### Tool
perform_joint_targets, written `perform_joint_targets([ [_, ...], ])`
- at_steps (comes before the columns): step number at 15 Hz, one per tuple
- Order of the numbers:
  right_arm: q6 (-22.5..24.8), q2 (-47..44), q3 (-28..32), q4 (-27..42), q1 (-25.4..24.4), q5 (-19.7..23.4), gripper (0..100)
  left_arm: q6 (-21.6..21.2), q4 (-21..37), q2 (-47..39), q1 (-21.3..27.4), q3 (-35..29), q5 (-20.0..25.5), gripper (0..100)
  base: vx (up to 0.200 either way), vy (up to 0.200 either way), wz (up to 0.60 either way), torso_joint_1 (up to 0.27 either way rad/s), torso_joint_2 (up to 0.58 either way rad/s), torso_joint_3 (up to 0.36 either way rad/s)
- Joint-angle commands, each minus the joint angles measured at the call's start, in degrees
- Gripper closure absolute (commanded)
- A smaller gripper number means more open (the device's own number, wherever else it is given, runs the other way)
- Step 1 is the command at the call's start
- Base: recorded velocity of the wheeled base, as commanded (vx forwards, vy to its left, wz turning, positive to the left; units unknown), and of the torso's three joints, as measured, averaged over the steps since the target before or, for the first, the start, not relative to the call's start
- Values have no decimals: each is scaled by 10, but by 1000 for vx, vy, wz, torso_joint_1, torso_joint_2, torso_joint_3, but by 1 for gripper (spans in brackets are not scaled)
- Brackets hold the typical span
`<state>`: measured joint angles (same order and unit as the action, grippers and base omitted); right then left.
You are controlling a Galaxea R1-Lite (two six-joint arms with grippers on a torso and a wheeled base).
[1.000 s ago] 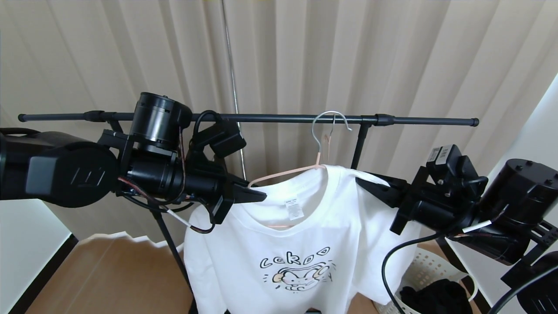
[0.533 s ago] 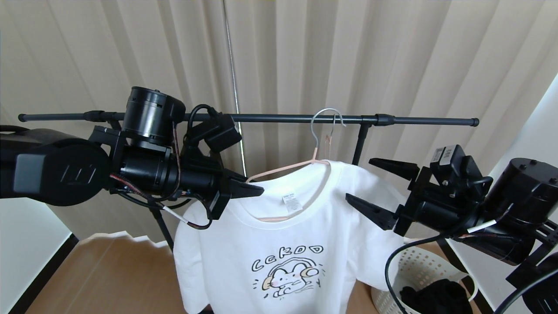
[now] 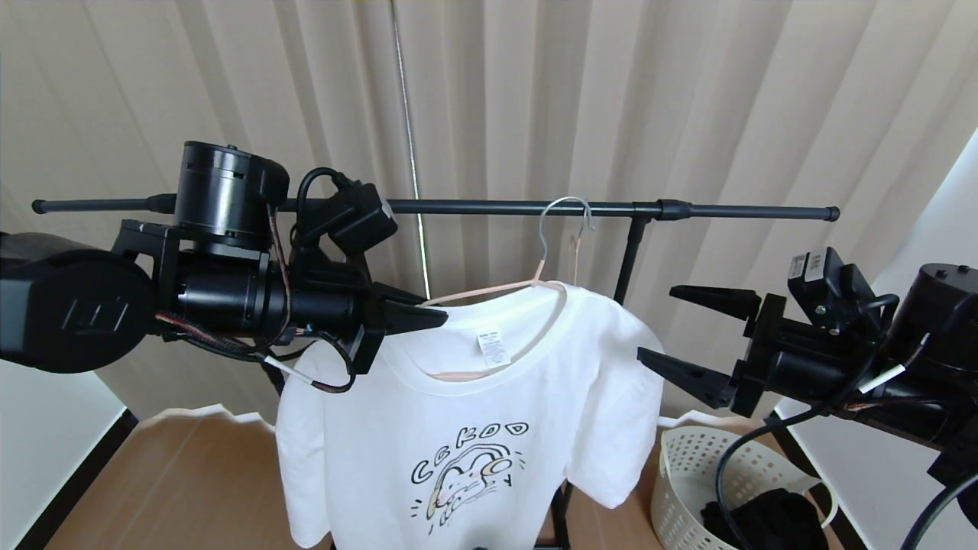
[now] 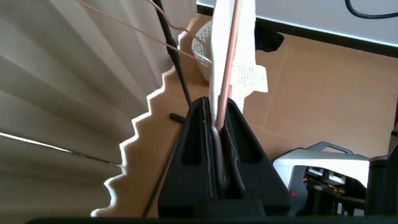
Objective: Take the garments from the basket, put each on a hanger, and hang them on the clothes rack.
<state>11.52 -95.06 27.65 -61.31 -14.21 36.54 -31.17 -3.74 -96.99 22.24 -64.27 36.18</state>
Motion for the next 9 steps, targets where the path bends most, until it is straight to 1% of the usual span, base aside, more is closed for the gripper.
perform_joint_targets([
  [1, 2, -3, 6, 4, 6, 0, 0, 3, -24, 15, -4, 29, -1, 100, 0, 0, 0, 0, 0, 0],
  [2, 11, -20, 7, 7, 6, -1, 0, 5, -60, 25, -4, 53, -1, 100, 0, 0, 0, 0, 0, 0],
  [3, 21, -29, 7, 7, 9, -1, 0, 6, -65, 33, -4, 59, -1, 100, 0, 0, 0, 0, 0, 0],
  [5, 30, -46, 14, 7, 22, -1, 0, 6, -65, 44, -4, 66, -1, 100, 0, 0, 0, 0, 0, 0],
  [9, 32, -74, 26, 7, 35, -1, 0, 5, -65, 58, -4, 69, -1, 100, 0, 0, 0, 0, 0, 0],
])
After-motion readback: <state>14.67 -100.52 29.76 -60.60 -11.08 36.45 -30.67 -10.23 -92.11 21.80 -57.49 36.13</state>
